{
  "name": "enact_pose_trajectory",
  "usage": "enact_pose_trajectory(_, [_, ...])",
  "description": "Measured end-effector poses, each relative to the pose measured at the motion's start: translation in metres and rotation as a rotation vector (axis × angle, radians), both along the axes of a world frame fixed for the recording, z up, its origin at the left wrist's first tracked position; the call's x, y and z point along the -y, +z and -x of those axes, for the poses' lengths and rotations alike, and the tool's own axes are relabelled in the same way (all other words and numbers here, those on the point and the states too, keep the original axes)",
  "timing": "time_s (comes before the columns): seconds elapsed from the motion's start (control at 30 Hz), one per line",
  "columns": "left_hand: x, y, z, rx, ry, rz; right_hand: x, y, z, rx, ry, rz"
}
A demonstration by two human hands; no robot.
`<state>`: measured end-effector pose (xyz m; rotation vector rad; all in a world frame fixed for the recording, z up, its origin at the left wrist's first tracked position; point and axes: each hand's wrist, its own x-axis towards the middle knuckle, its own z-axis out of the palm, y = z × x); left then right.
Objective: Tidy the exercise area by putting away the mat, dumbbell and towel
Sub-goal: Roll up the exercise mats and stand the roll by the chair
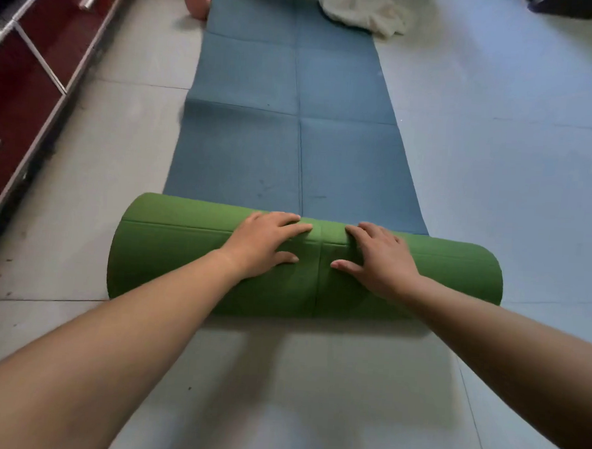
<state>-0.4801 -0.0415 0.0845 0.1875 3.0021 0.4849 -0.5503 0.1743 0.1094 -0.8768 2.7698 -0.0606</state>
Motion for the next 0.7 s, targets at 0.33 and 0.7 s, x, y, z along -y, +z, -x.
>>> enact_pose_trajectory(0.33, [0.005, -0.022, -0.003, 0.011, -0.001, 0.072, 0.002, -0.018, -0.015, 0.086, 0.074, -0.108])
enact_pose_trajectory(0.7, [0.008, -0.009, 0.018, 0.158, 0.099, 0.239, 0.011, -0.041, 0.051, 0.044, 0.223, 0.041])
